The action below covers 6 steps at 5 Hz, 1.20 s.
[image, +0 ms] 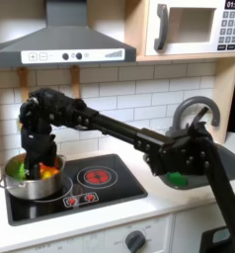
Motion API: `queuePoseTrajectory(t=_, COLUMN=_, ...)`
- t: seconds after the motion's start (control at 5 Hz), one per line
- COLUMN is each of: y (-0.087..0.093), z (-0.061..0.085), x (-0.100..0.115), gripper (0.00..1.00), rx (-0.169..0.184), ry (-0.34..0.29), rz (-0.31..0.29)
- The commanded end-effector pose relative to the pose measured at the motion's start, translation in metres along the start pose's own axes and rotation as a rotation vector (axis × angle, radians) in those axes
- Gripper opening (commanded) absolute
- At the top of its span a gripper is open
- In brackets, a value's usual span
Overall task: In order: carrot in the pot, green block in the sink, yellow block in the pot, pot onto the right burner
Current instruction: 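Put the yellow block in the pot, then move the pot onto the right burner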
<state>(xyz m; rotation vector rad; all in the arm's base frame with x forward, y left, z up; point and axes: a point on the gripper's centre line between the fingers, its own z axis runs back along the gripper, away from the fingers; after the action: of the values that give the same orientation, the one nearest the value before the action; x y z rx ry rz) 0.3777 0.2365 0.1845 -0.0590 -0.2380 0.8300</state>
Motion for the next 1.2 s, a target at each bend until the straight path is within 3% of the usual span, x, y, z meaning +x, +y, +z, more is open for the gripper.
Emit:
queuePoseTrajectory(t=0.0, y=-0.017, z=0.026, x=-0.016, gripper=1.00, rx=-0.034, ry=-0.026, rz=-0.122)
queuePoseTrajectory(t=0.2, y=-0.024, z=0.018, x=-0.025, gripper=1.00, rx=-0.054, ry=0.038, rz=-0.207)
queuePoseTrajectory(t=0.4, y=-0.021, z=-0.002, x=-0.031, gripper=1.00, rx=-0.012, ry=0.168, rz=-0.414)
queuePoseTrajectory(t=0.6, y=-0.008, z=-0.017, x=-0.031, gripper=1.00, rx=0.034, ry=0.274, rz=-0.525)
queuePoseTrajectory(t=0.8, y=-0.008, z=-0.020, x=-0.037, gripper=1.00, rx=0.048, ry=0.337, rz=-0.579)
queuePoseTrajectory(t=1.0, y=-0.018, z=-0.017, x=-0.050, gripper=1.00, rx=0.038, ry=0.258, rz=-0.580)
